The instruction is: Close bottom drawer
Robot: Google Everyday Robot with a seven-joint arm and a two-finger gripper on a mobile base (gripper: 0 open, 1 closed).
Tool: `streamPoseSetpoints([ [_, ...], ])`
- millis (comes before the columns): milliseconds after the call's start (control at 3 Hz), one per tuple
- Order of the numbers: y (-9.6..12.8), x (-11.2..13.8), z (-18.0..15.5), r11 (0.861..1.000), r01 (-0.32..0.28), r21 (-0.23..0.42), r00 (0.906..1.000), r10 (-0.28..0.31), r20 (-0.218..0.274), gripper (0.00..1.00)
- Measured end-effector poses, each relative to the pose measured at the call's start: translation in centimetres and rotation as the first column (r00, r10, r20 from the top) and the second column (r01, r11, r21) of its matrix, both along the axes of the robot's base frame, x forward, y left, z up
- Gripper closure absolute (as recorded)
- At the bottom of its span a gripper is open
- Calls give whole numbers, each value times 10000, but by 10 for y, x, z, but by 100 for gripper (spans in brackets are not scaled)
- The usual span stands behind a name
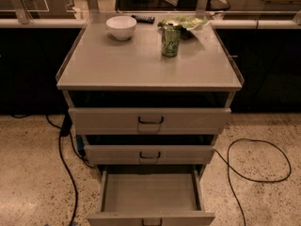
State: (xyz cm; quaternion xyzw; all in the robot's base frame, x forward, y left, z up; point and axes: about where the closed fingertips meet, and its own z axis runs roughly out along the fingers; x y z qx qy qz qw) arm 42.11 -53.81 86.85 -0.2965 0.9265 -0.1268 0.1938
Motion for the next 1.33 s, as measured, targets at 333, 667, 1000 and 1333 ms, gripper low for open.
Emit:
streamPoseSetpoints([
  [333, 0, 1, -3, 9999, 52, 91, 10000, -52, -49, 0],
  [667, 4, -7, -18, 9999, 95, 80, 9999, -94, -123, 0],
  [1000, 15, -30, -44, 9997, 253, -9, 9996, -253, 84, 0],
  [1333, 30, -53, -75, 9994, 333, -57, 9984, -330, 455, 0],
])
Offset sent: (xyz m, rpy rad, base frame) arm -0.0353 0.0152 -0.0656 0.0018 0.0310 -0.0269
